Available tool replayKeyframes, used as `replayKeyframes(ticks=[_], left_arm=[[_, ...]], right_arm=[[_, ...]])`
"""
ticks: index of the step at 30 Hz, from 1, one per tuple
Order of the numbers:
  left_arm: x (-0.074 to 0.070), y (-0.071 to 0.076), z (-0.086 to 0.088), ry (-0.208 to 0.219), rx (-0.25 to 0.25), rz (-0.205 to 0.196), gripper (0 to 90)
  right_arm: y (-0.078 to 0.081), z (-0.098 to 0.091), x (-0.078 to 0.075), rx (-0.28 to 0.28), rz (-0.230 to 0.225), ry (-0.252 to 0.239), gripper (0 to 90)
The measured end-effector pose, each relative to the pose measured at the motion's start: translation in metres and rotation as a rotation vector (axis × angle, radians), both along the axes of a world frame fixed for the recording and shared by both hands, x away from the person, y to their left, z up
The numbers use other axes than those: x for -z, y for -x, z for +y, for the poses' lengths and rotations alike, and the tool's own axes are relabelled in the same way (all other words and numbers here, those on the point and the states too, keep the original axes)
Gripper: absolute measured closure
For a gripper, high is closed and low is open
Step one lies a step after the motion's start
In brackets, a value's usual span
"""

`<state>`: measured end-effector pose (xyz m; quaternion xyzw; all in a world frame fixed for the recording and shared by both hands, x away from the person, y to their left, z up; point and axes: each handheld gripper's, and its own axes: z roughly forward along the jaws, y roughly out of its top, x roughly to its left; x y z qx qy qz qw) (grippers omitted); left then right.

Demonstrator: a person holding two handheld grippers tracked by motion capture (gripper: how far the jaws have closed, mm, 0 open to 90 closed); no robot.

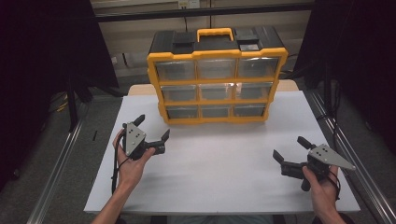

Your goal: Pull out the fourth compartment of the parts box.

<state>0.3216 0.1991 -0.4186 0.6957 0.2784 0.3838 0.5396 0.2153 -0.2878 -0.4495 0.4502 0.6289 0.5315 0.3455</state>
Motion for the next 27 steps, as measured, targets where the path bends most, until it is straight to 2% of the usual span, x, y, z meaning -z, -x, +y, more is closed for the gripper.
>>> replayKeyframes(ticks=[8,12,15,16,17,18,19,20,23,24,27], left_arm=[[-0.006,-0.013,0.0,-0.048,0.006,-0.039,3.8],[-0.01,-0.019,-0.003,-0.065,0.019,-0.032,3.8],[-0.019,-0.022,-0.008,-0.121,0.043,-0.053,3.8],[-0.019,-0.022,-0.008,-0.121,0.043,-0.053,3.8],[-0.025,-0.023,-0.011,-0.151,0.039,-0.071,3.7],[-0.025,-0.023,-0.011,-0.151,0.039,-0.071,3.2],[-0.03,-0.025,-0.015,-0.191,0.045,-0.091,2.9],[-0.03,-0.025,-0.015,-0.191,0.045,-0.091,3.0],[-0.036,-0.027,-0.024,-0.251,0.056,-0.126,2.9],[-0.036,-0.027,-0.024,-0.251,0.056,-0.126,2.9],[-0.038,-0.03,-0.03,-0.287,0.068,-0.143,2.9]], right_arm=[[0.0,0.0,0.0,-0.001,0.0,0.003,0.0],[0.0,0.0,0.0,-0.001,0.003,0.003,0.0],[0.0,0.0,0.0,0.003,0.001,0.002,0.0],[0.0,0.0,0.0,0.003,0.001,0.002,0.0],[0.0,0.0,0.0,0.005,0.001,0.0,0.0],[0.0,0.0,0.0,0.005,0.001,0.0,0.0],[0.0,0.0,0.0,0.003,0.0,0.001,0.0],[0.0,0.0,0.0,0.0,0.0,0.001,0.0],[0.0,0.0,0.0,-0.002,0.0,0.002,0.0],[0.0,0.0,0.0,-0.002,0.0,0.002,0.0],[0.0,0.0,0.0,-0.003,0.004,-0.001,0.0]])
